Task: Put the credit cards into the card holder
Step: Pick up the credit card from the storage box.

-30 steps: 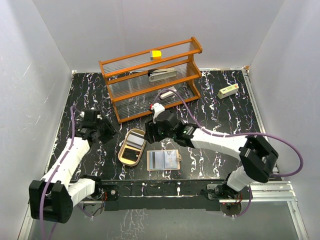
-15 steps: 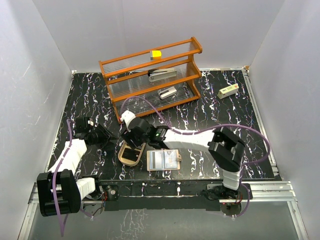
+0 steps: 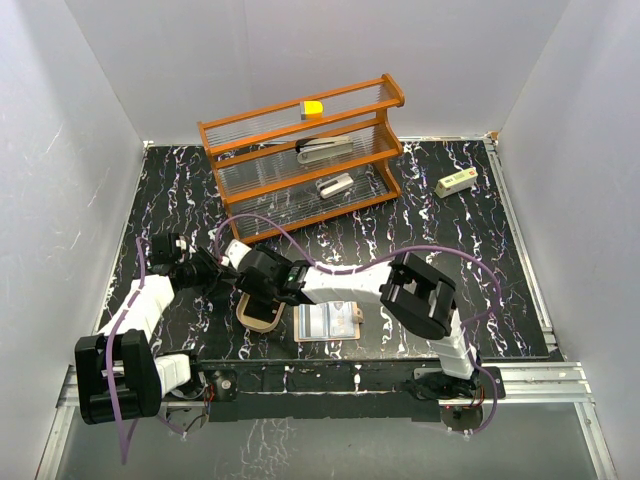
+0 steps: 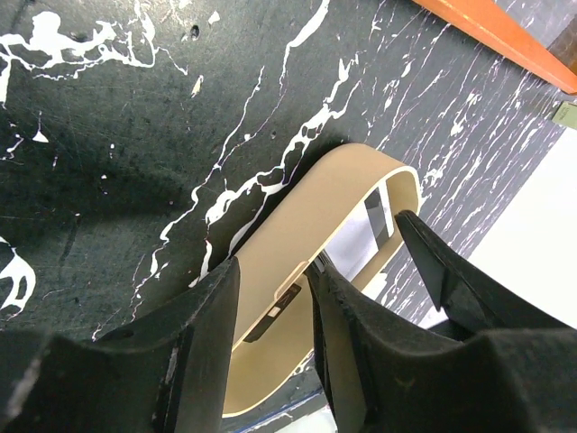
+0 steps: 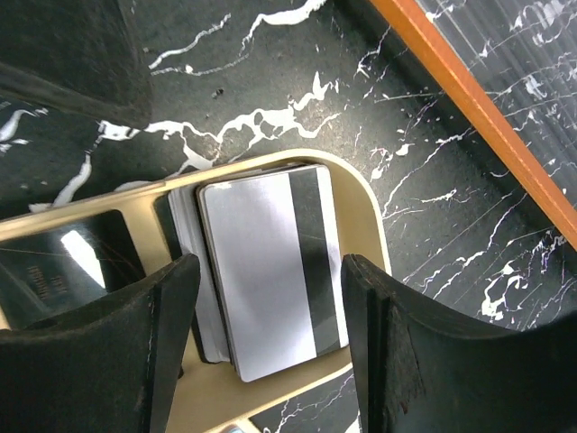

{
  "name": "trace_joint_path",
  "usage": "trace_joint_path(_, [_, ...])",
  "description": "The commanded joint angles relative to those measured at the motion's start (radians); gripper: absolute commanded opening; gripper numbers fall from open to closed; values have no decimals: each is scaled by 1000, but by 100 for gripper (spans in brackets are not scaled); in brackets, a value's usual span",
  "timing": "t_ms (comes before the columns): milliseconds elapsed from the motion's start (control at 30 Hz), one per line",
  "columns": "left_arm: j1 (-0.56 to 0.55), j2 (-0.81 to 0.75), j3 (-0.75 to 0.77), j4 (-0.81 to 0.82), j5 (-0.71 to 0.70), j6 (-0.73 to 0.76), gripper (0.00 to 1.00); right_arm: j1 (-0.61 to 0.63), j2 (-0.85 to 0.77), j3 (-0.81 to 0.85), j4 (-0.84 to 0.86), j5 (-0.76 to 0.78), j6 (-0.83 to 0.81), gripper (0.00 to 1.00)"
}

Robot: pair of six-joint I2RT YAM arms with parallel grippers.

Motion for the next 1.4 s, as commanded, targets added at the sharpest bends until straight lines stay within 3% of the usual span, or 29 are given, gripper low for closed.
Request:
trace_joint_path(0, [8,0,-8,-2,42,11,40,9,21,36,14,33,-56,62])
trace_joint_path(1100, [8,-7,-8,-5,33,12,40,63,-60,-43,25,57,55,33])
trace_joint_path(1367, [8,-5,-13,2,36,13,40,63,-81,-54,24,49,70,34])
